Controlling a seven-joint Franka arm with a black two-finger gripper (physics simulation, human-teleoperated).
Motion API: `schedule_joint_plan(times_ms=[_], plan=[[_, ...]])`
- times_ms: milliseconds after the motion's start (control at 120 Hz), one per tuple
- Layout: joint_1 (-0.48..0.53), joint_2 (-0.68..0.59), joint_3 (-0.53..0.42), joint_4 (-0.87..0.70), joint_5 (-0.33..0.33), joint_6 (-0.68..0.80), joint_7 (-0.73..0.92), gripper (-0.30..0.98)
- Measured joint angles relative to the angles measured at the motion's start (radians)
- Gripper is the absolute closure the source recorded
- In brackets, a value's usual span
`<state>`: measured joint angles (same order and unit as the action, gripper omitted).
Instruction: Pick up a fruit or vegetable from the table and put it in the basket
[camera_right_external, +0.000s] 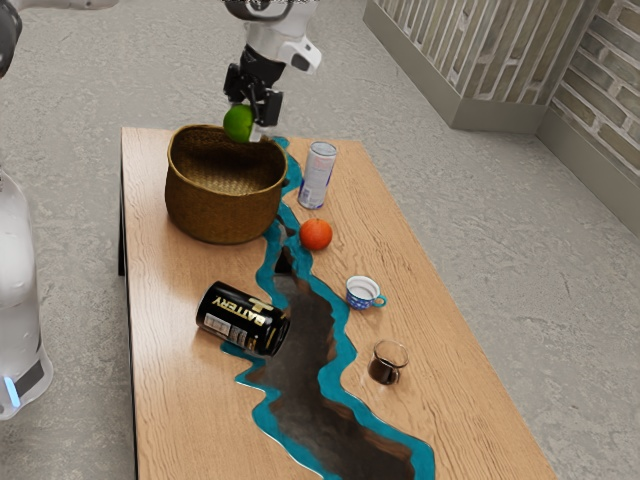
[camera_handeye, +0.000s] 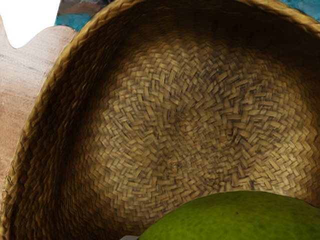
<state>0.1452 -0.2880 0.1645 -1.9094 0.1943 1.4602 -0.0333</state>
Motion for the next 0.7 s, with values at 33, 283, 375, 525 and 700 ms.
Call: schedule_joint_plan(times_ms=[33, 283, 375, 525, 700], plan=[[0.009, 0.008, 0.011, -0.005, 0.005, 0.001, 0.017, 0.66], [0.010, 0.017, 0.020, -0.019, -0.011, 0.008, 0.126, 0.25], [0.009, 0.016, 0.020, -0.019, -0.028, 0.008, 0.157, 0.14], [0.008, 0.015, 0.020, -0.019, -0.040, 0.008, 0.198, 0.05], [-0.115, 0.201, -0.146, 0.268, -0.062, 0.025, 0.199, 0.01]])
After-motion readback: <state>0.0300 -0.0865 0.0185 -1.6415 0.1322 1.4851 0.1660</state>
